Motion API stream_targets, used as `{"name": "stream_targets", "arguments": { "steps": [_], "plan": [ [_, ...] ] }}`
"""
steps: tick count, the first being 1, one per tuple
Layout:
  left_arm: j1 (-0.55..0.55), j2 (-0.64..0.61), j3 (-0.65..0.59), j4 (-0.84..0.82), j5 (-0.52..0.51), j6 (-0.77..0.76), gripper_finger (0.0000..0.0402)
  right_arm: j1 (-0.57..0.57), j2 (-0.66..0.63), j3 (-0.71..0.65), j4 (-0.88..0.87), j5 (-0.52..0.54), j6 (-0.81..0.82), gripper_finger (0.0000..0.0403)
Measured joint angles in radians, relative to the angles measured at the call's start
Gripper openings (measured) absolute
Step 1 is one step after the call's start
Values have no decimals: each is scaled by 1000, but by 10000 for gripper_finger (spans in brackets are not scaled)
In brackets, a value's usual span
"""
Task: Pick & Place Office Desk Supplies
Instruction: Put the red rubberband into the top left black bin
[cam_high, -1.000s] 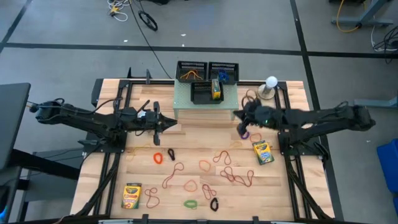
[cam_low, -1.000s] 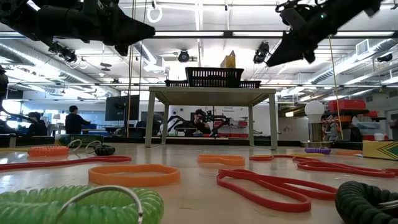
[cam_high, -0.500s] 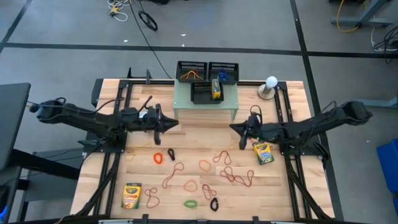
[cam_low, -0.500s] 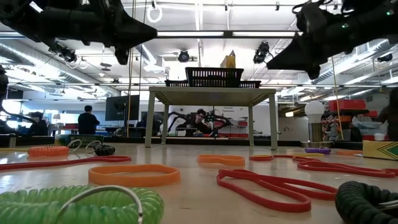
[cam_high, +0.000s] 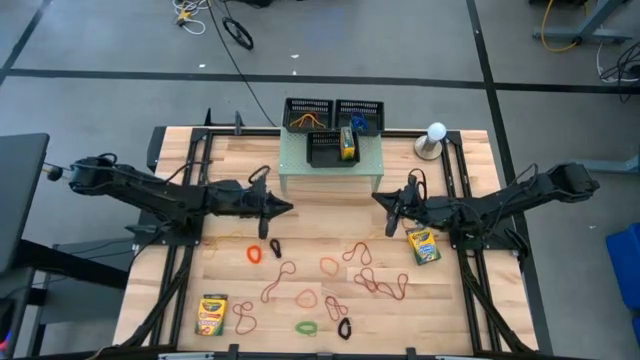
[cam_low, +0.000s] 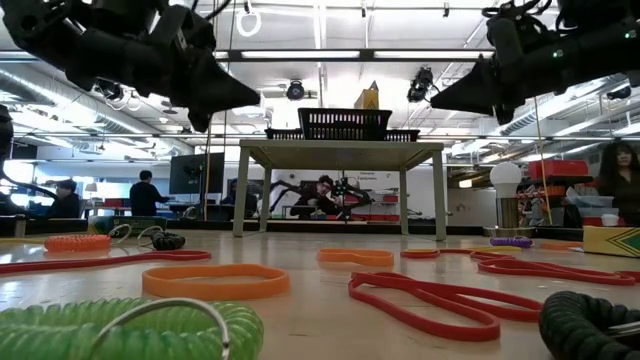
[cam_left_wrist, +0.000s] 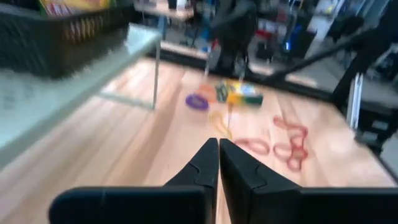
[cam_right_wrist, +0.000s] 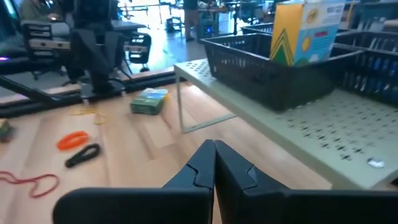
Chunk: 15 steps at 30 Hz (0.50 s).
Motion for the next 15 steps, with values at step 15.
{"name": "stream_targets", "arguments": {
  "steps": [15],
  "plan": [
    [50, 80, 61, -217, -40, -12, 7, -79, 13, 0, -30, 228, -11, 6]
  ]
}}
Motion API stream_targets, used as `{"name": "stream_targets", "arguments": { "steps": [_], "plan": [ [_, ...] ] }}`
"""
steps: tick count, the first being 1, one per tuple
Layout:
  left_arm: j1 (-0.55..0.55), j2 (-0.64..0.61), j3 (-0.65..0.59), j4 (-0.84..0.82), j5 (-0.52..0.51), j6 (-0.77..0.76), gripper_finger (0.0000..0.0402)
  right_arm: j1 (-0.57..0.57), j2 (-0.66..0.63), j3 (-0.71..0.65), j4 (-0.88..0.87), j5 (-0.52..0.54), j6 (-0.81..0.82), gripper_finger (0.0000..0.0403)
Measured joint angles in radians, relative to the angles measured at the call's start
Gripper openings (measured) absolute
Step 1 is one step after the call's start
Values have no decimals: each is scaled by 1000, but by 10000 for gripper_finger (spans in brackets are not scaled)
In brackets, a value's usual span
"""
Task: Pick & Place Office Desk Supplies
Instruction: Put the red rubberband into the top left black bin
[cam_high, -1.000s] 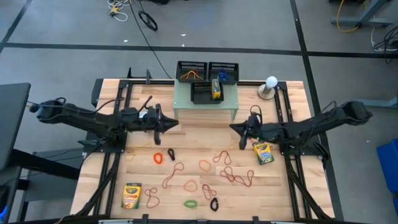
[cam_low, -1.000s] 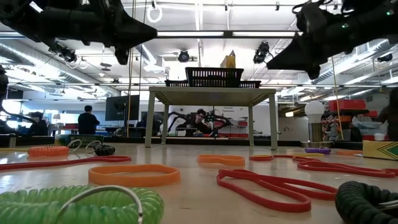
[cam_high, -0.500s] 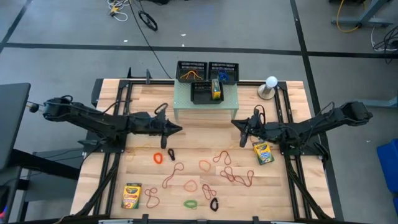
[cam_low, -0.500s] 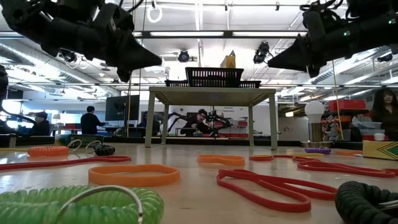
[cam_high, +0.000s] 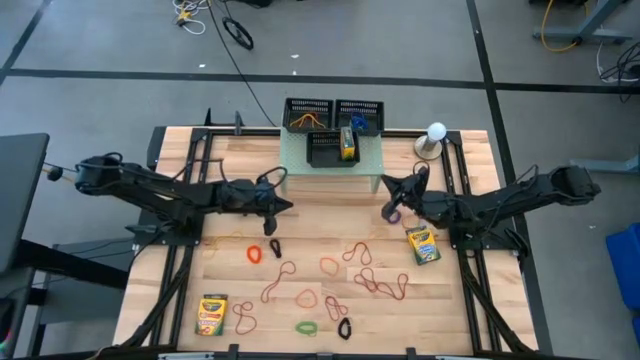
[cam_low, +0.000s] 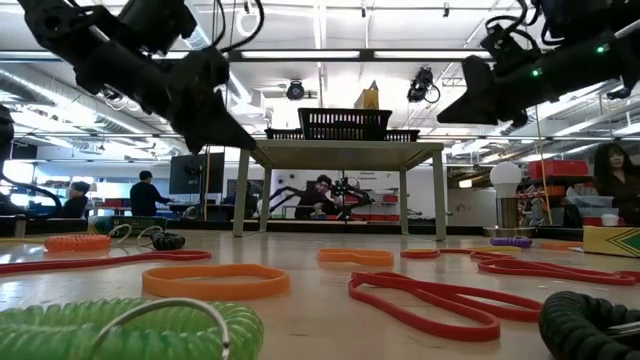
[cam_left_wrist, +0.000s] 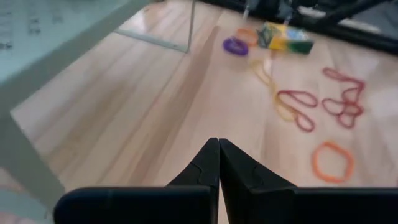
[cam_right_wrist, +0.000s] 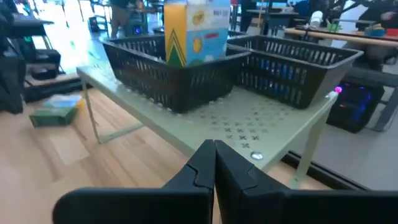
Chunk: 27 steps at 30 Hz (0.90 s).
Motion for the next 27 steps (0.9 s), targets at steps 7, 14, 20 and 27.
{"name": "stream_targets", "arguments": {
  "steps": [7, 14, 20, 27],
  "plan": [
    [-108, 103, 1, -72, -40, 88, 7, 75, 1, 0, -145, -136, -33, 6],
    [-324, 116, 208, -670, -69, -123, 66, 276, 2, 0, -137, -50, 169, 3],
    [-481, 120, 312, -931, -23, -361, 139, 420, 80, 0, -37, 106, 242, 2],
    [-607, 184, 316, -701, -44, -540, 196, 453, 251, 2, 155, 110, 244, 2]
  ]
}}
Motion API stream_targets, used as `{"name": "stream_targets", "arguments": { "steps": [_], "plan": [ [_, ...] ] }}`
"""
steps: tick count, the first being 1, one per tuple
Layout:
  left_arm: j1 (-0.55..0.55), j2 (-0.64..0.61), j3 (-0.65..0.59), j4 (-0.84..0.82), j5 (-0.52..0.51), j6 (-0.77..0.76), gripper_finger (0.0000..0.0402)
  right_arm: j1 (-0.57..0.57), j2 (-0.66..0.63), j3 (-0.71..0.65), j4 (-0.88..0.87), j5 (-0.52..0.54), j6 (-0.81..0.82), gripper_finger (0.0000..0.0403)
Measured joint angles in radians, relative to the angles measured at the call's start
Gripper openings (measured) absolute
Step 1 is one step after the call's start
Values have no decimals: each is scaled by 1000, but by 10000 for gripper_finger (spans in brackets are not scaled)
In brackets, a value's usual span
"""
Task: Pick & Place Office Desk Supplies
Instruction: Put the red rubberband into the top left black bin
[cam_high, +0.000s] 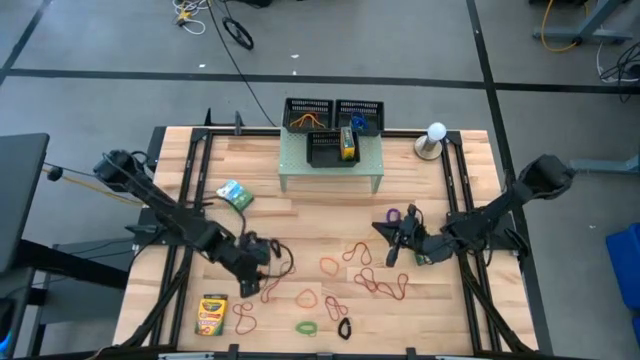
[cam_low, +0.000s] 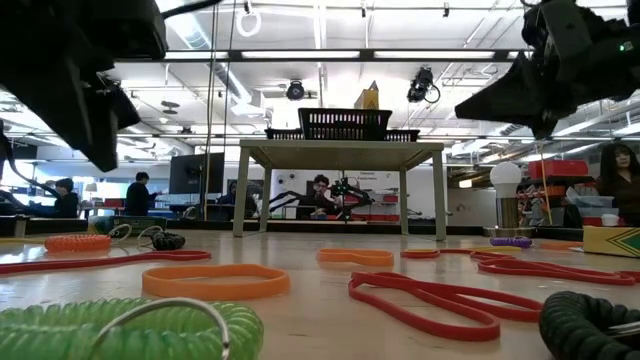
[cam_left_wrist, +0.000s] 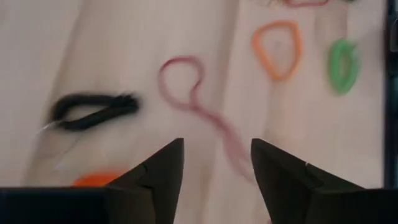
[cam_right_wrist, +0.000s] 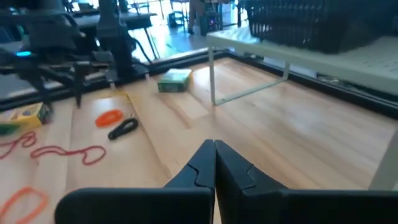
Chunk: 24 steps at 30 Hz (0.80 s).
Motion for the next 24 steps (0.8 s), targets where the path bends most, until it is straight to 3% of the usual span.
{"name": "stream_targets", "arguments": {
  "steps": [7, 11, 14, 18, 24],
  "plan": [
    [-54, 239, 156, 40, -48, -55, 172, 2, 116, 7, 48, 2, 42, 2],
    [-60, 341, 255, -71, -68, -55, 175, 11, 155, 22, 49, 23, 47, 2],
    [-60, 393, 308, -195, -97, -76, 187, 6, 163, 24, 48, 63, -38, 2],
    [-60, 437, 322, -222, -108, -126, 208, -45, 160, 24, 49, 135, -120, 2],
    [-46, 485, 327, -252, -138, -191, 216, -132, 160, 24, 45, 69, -184, 2]
  ]
}}
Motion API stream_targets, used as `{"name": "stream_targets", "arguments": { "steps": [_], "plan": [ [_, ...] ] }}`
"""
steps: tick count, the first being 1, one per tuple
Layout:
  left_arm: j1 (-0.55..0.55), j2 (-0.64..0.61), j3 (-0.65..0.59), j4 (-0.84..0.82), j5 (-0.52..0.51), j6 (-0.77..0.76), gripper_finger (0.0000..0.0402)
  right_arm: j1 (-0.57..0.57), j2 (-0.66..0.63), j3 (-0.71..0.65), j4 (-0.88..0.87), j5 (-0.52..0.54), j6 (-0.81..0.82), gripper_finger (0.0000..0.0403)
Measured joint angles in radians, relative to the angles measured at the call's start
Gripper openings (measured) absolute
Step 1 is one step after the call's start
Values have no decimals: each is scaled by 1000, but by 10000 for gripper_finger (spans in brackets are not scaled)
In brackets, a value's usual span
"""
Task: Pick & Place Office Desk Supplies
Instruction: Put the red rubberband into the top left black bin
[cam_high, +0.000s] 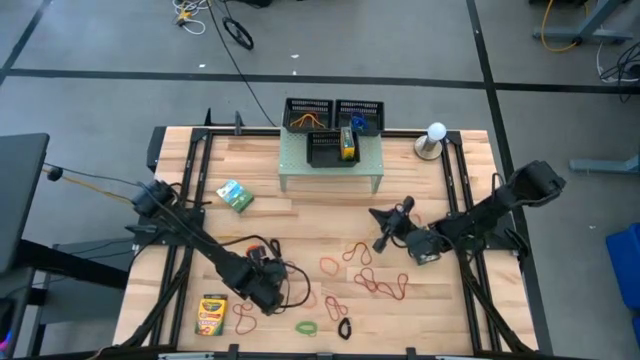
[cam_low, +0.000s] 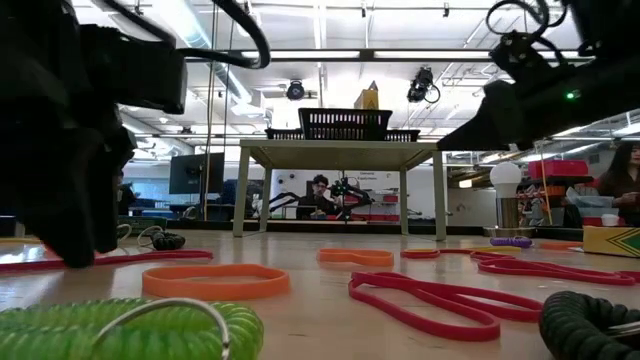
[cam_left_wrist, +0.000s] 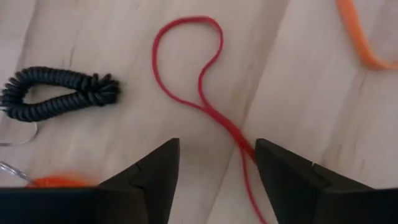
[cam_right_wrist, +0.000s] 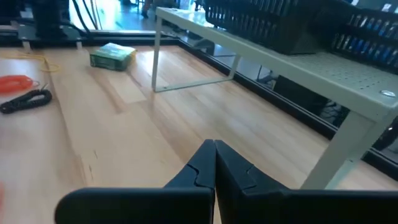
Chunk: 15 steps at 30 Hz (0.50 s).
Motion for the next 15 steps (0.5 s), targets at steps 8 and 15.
{"name": "stream_targets", "arguments": {
  "steps": [8, 15],
  "plan": [
    [5, 34, 1, 36, 6, 39, 119, -70, 0, 0, 2, -26, -89, 2],
    [16, -60, -11, 0, 24, 116, 8, -187, 0, 0, 2, -111, -131, 2]
  ]
}}
